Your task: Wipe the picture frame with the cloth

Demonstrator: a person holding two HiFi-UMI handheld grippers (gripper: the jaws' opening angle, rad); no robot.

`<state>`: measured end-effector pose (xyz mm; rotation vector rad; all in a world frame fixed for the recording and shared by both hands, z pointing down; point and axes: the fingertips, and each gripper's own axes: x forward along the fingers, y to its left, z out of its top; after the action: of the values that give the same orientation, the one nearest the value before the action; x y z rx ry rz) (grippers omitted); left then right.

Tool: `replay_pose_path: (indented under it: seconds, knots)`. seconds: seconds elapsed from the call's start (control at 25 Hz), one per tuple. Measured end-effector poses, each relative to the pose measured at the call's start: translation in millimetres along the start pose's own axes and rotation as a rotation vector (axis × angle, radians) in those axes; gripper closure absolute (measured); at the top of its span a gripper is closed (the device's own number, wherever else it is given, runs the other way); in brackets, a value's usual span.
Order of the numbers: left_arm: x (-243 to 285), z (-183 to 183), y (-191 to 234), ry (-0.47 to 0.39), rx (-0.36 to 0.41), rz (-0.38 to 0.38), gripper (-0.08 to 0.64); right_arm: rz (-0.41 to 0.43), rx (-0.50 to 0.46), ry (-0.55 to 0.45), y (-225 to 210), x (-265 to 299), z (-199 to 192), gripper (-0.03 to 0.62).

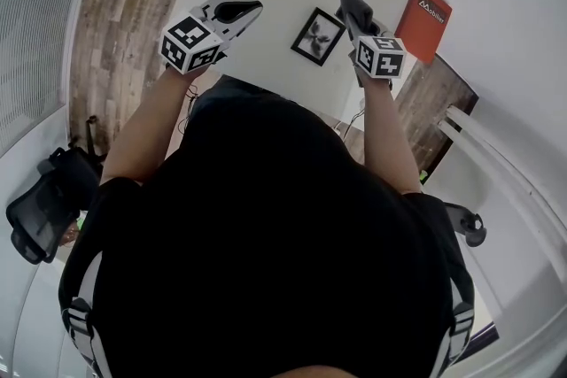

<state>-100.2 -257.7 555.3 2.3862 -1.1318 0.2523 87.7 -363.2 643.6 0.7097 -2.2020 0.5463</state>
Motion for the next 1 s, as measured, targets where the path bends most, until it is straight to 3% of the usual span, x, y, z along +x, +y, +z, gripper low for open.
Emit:
replay_pose_path:
  seconds: [0.32, 0.6, 1.0]
  knots:
    - [-3, -10, 5, 0.007, -0.026, 0.014, 0.540, -0.013, -0.053, 0.054, -1, 21, -19, 0.549]
    - [-4, -20, 9, 0.019, -0.045, 0.020, 0.540, -0.042, -0.208, 0.115, 2, 41, -34, 0.549]
    - [-10, -31, 14, 0.032, -0.067, 0.031, 0.540, -0.022, -0.423, 0.200, 21, 64, -56, 0.549]
